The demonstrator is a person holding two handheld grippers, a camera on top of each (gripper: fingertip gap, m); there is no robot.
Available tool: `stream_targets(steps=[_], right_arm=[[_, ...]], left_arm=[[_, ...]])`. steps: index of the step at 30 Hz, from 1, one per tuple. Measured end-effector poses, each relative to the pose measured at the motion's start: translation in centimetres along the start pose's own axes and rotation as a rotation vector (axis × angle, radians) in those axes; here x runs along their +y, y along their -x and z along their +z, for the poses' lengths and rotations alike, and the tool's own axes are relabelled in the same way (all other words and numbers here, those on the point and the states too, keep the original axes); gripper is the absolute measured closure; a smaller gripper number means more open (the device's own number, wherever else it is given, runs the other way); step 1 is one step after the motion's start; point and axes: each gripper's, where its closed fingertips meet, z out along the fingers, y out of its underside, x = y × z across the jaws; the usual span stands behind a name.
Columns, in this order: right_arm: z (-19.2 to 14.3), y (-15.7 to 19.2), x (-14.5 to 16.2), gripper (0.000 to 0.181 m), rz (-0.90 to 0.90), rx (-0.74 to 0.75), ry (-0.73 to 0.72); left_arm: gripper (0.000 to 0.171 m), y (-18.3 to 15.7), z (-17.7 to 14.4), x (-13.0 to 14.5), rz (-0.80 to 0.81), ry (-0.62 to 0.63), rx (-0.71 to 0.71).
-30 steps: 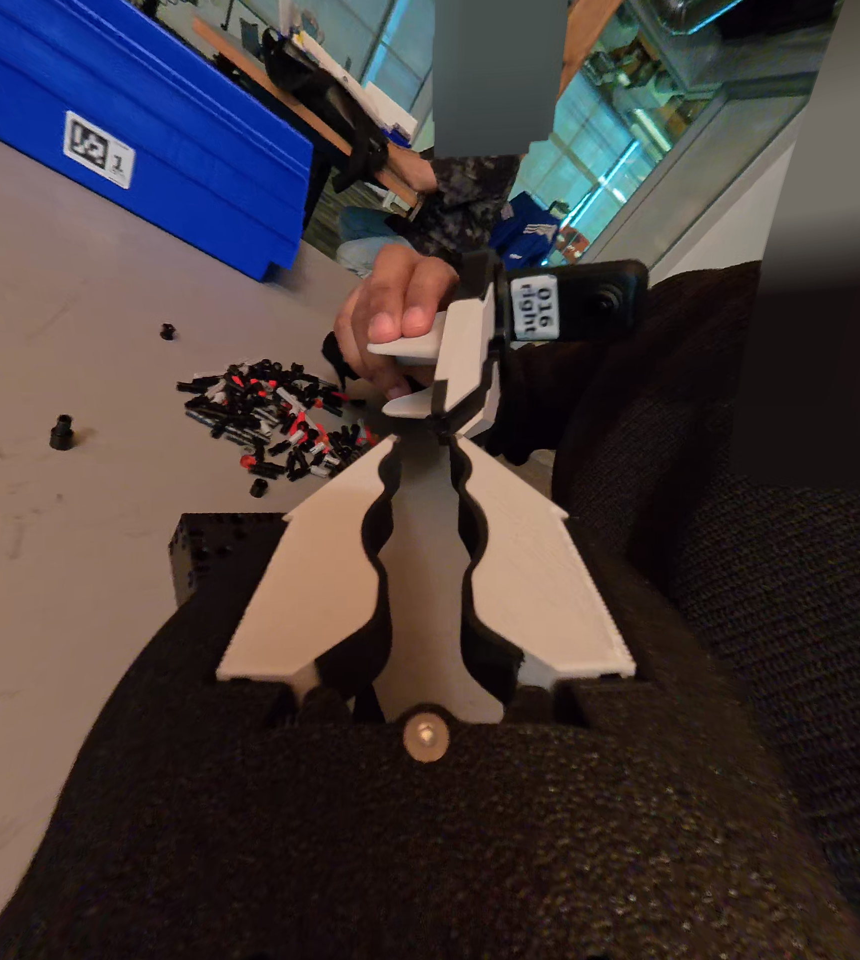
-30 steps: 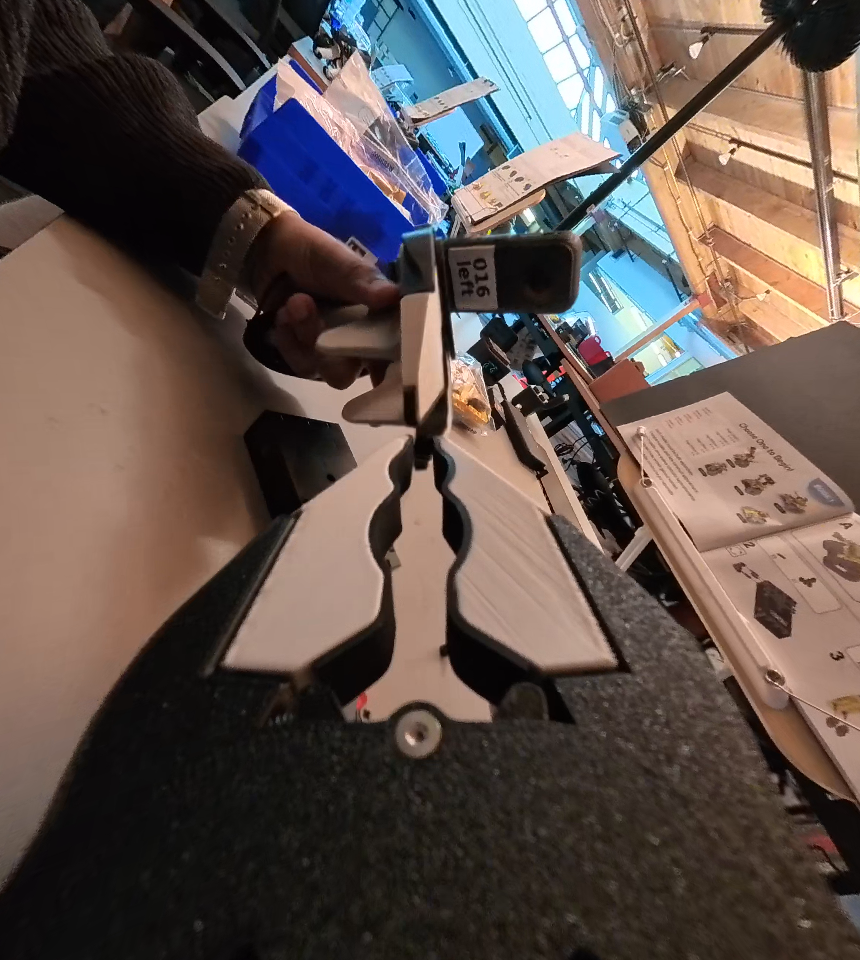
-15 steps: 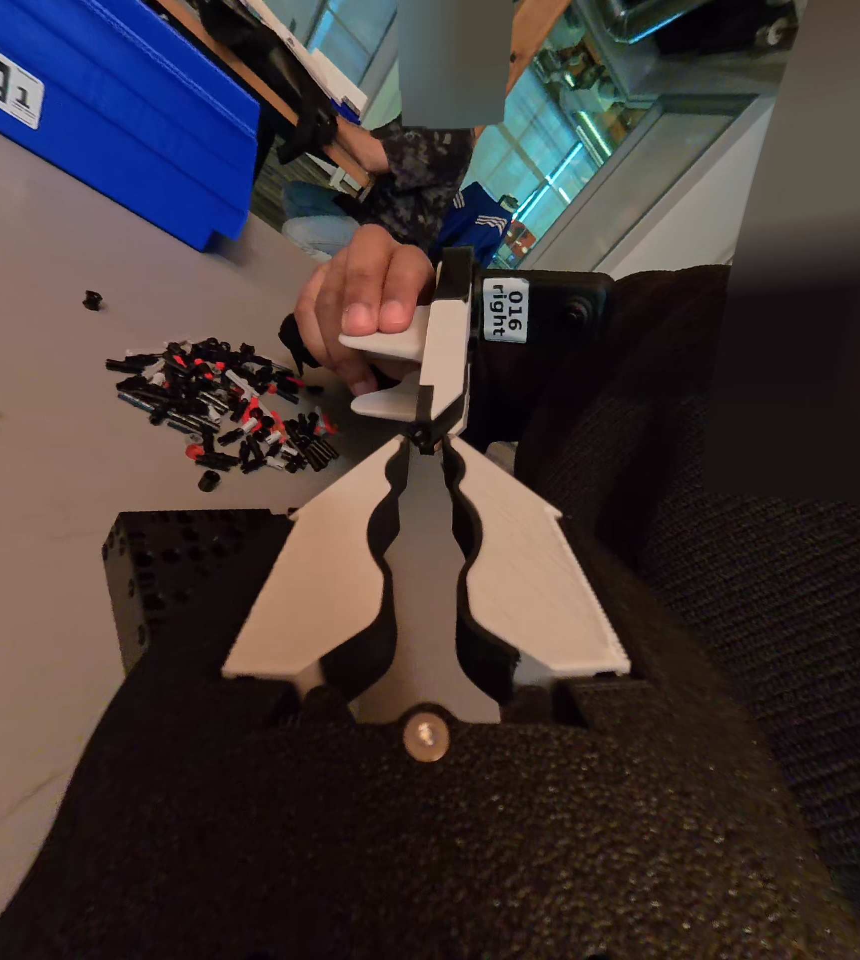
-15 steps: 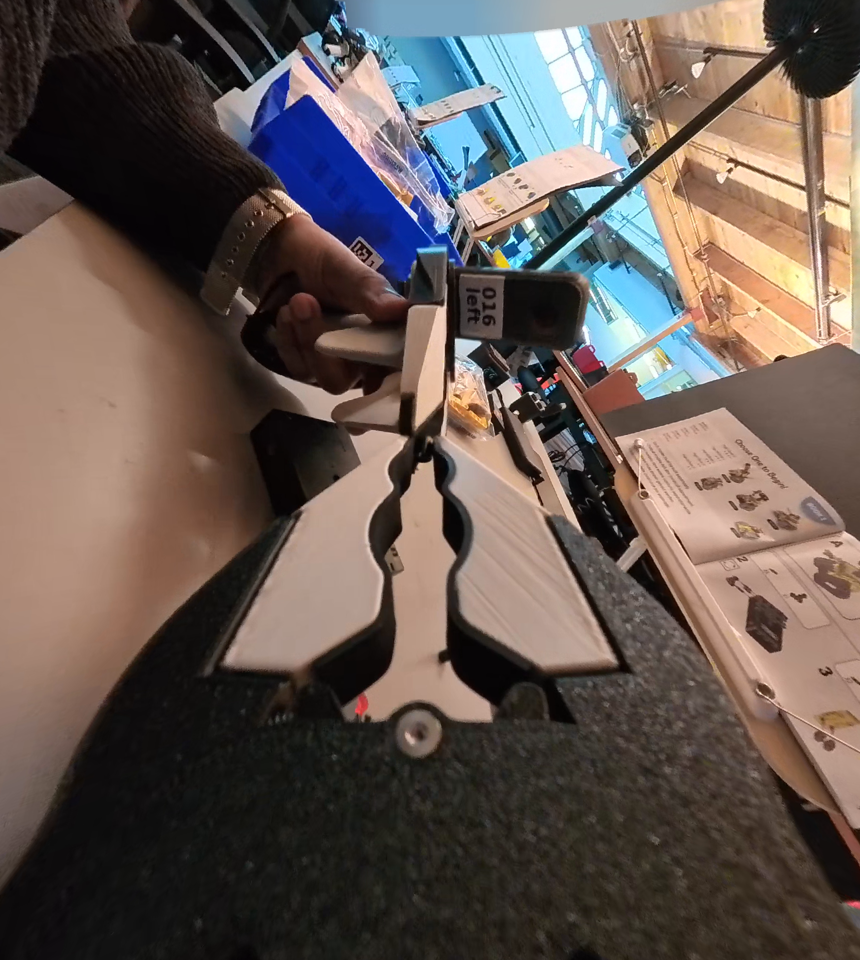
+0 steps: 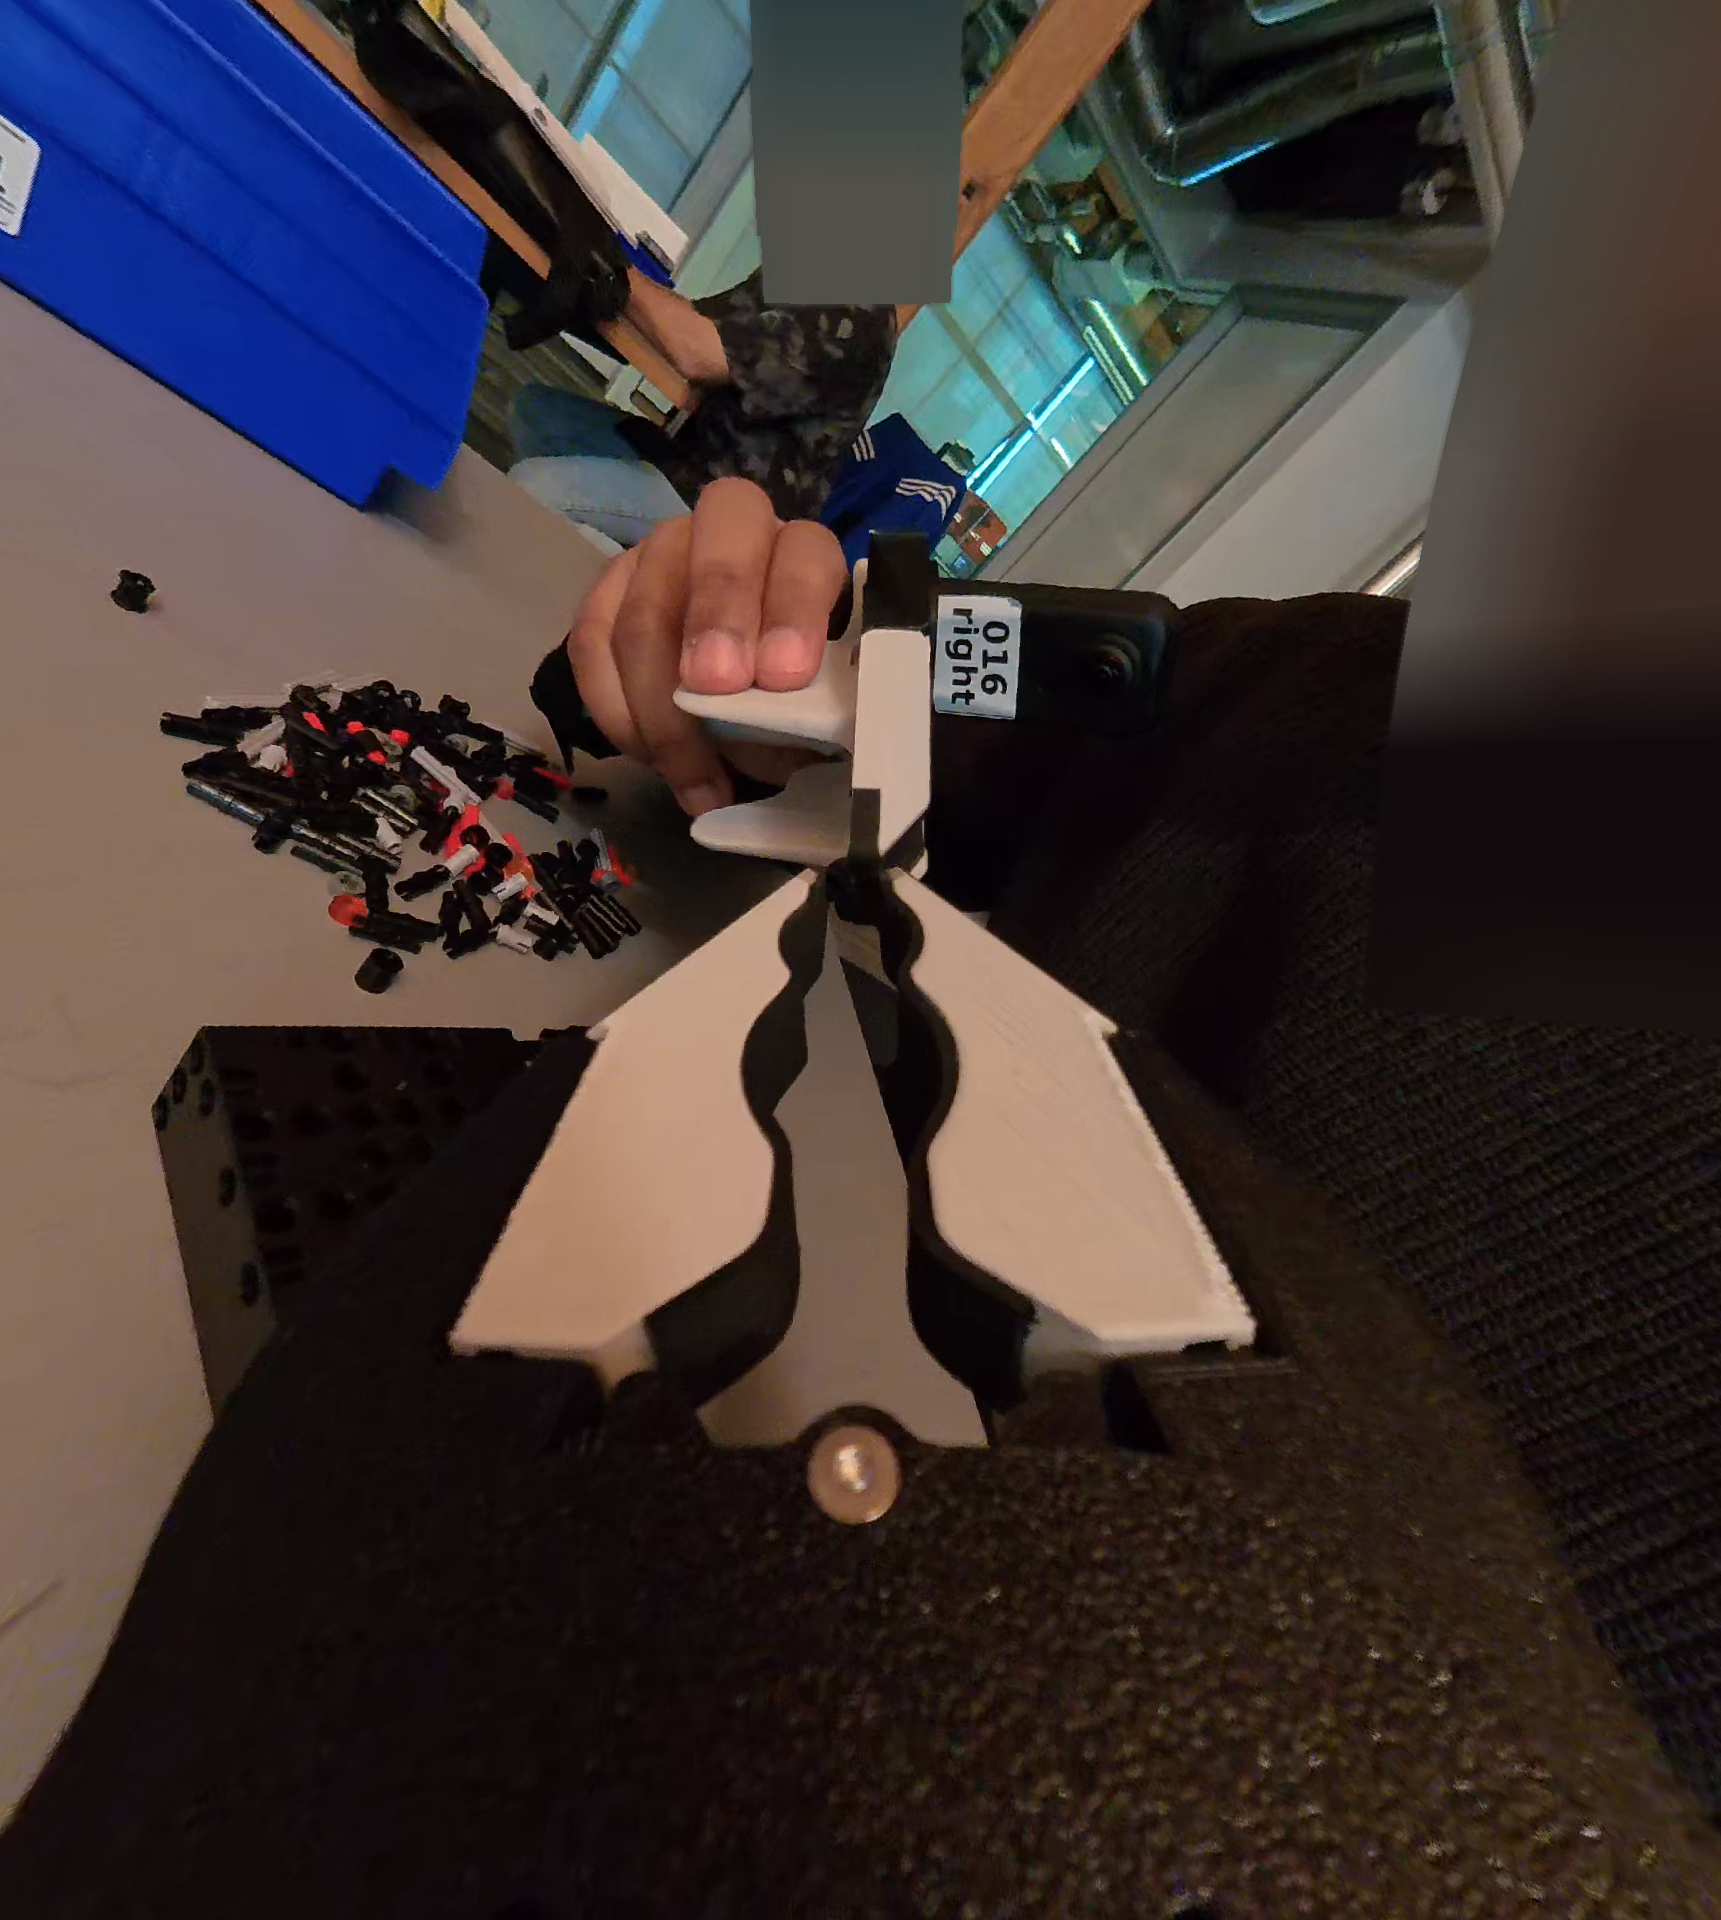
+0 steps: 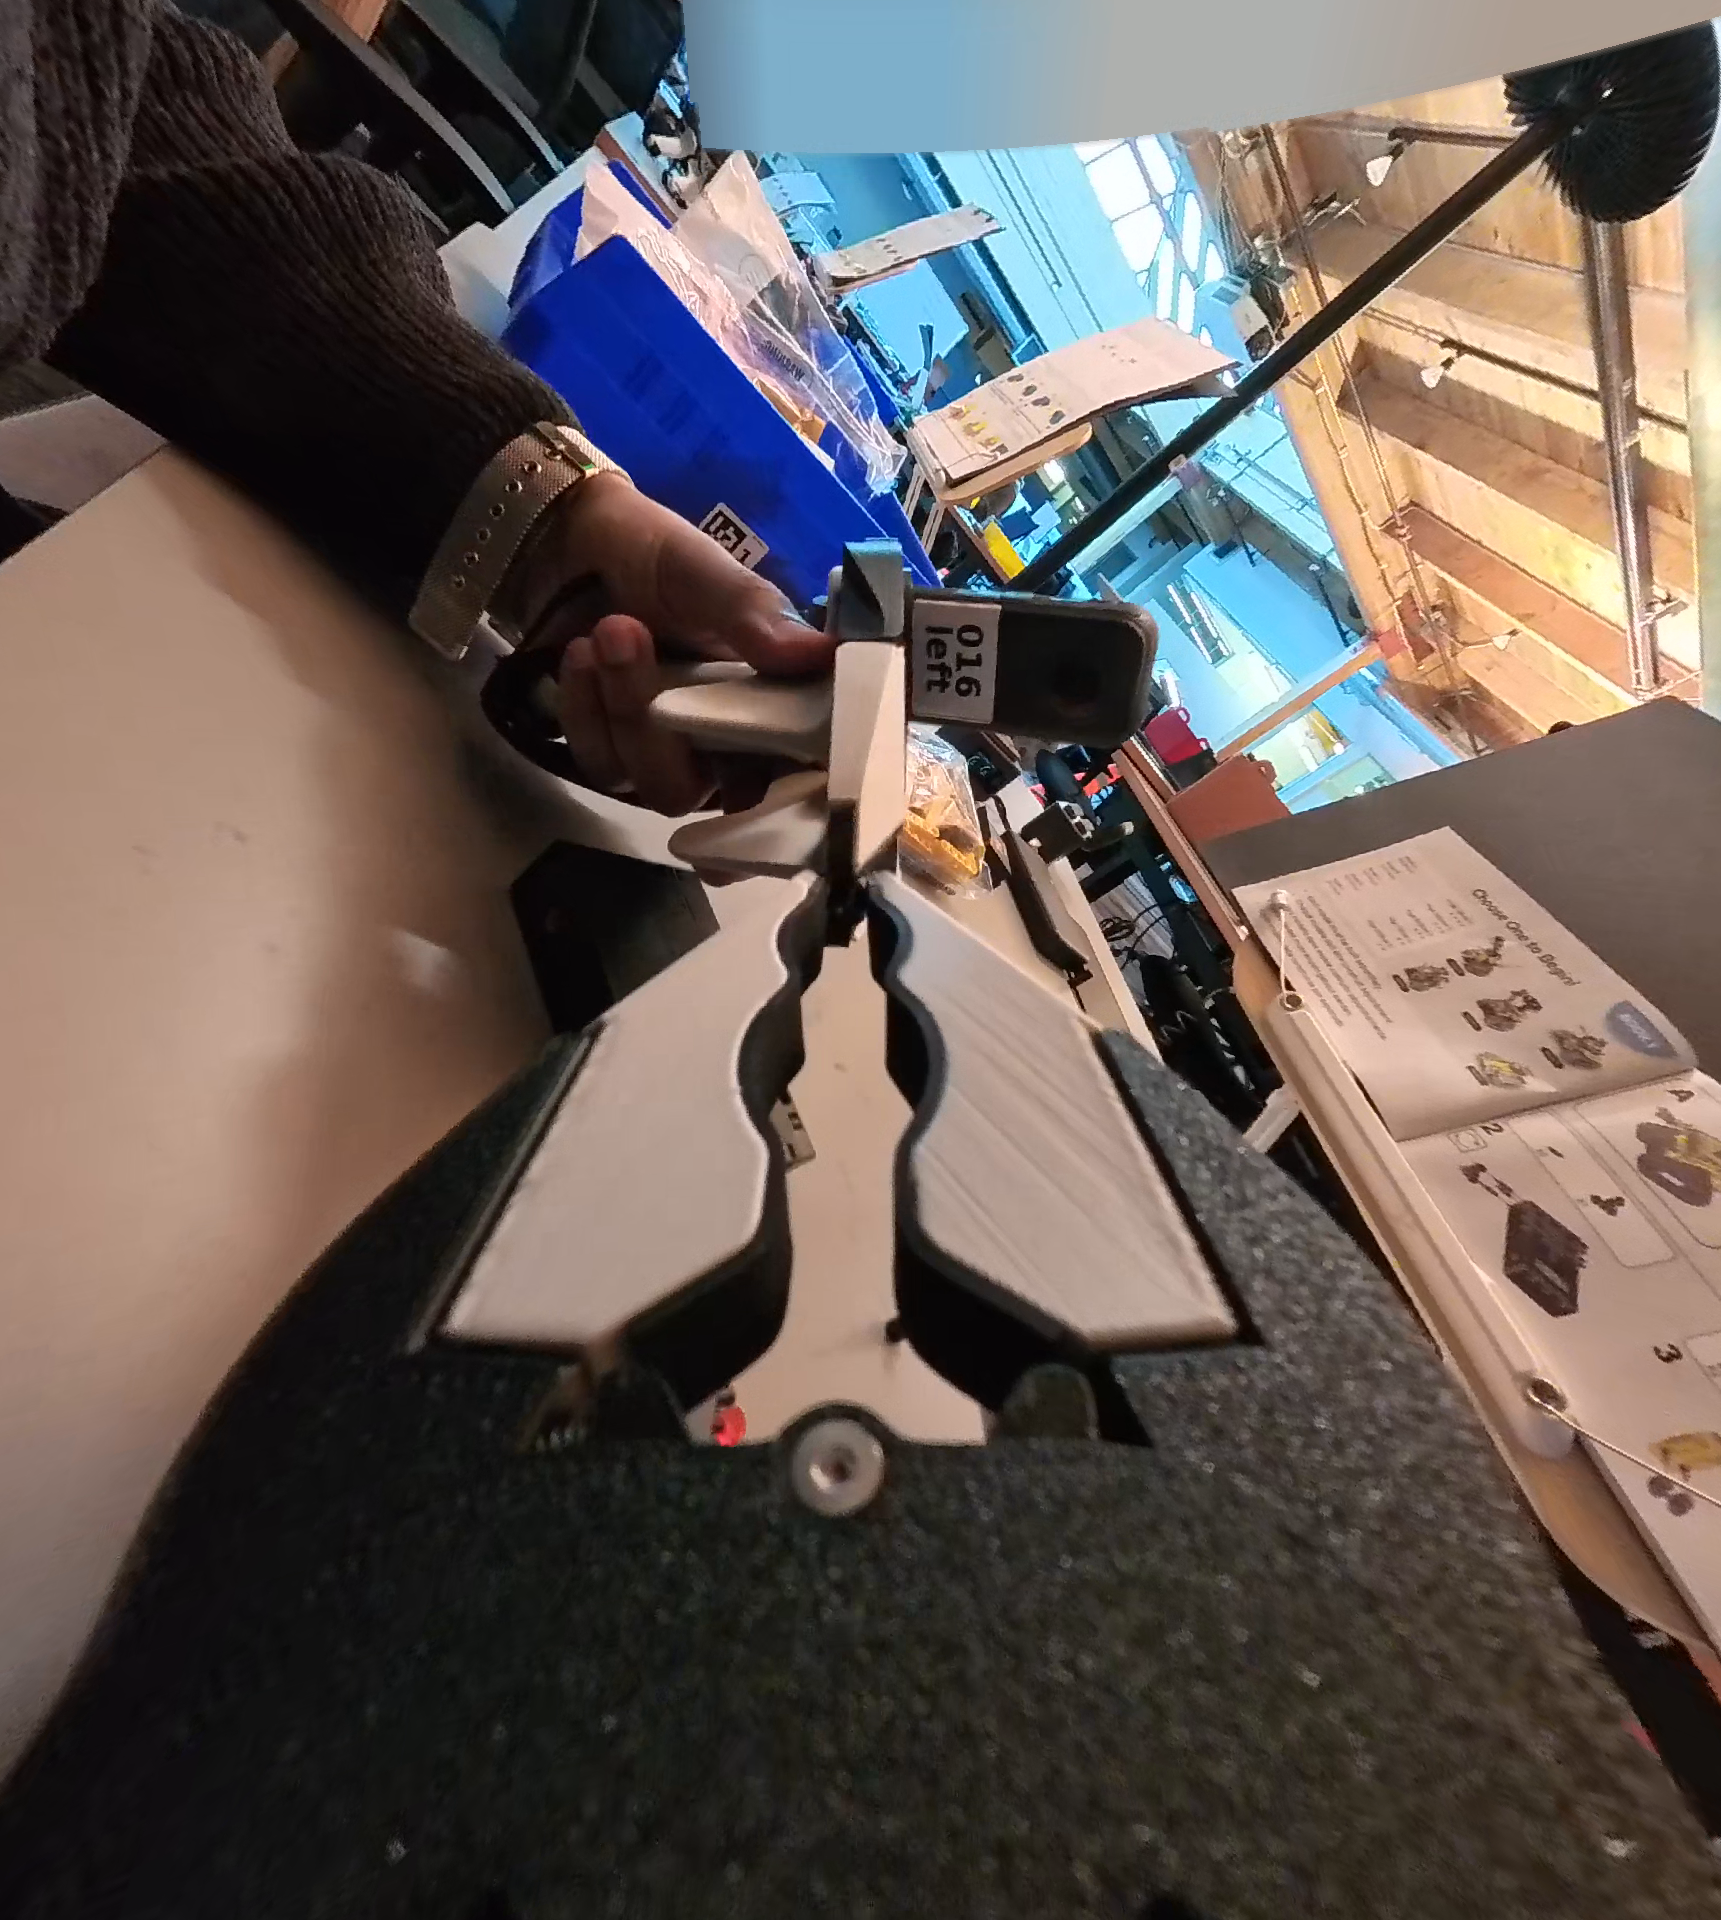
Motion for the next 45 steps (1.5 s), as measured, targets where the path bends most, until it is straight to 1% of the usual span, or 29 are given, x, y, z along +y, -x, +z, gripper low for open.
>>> stream_targets(steps=[3, 7, 11, 19, 20, 33, 39, 42, 44, 45], right_arm=[[0.0, 0.0, 0.0, 0.174, 0.034, -0.004, 0.0], [-0.5, 0.0, -0.2, 0.174, 0.146, -0.022, -0.023], [-0.8, -0.5, -0.3, 0.169, 0.21, -0.016, -0.057], [-0.4, 1.0, -0.2, 0.171, 0.185, -0.07, -0.051], [-0.4, 1.0, -0.3, 0.174, 0.185, -0.07, -0.055], [-0.7, 0.9, -0.2, 0.174, 0.167, -0.058, -0.052], [-0.9, 1.0, -0.2, 0.174, 0.167, -0.077, -0.049], [-0.8, 0.7, -0.1, 0.174, 0.194, -0.104, -0.033], [-0.7, -0.8, 0.4, 0.174, 0.244, -0.07, -0.023], [-0.7, -1.9, 1.0, 0.174, 0.286, -0.035, -0.006]], left_arm=[[0.163, 0.1, 0.0, 0.0, -0.017, -0.003, 0.004], [0.165, -0.1, -0.2, -0.3, -0.039, -0.019, 0.027], [0.165, -0.5, -0.2, -0.3, -0.057, -0.021, 0.053], [0.165, -0.7, 0.4, 0.5, -0.068, 0.021, 0.071], [0.165, -0.6, 0.3, 0.5, -0.071, 0.021, 0.07], [0.165, -0.4, 0.3, 0.4, -0.085, 0.014, 0.064], [0.165, -0.4, 0.4, 0.6, -0.082, 0.025, 0.06], [0.163, -0.1, 0.4, 0.3, -0.059, 0.009, 0.029], [0.144, 0.9, 0.1, -0.3, -0.021, -0.019, -0.072], [0.144, 1.1, 0.0, -0.5, 0.04, -0.016, -0.121]])
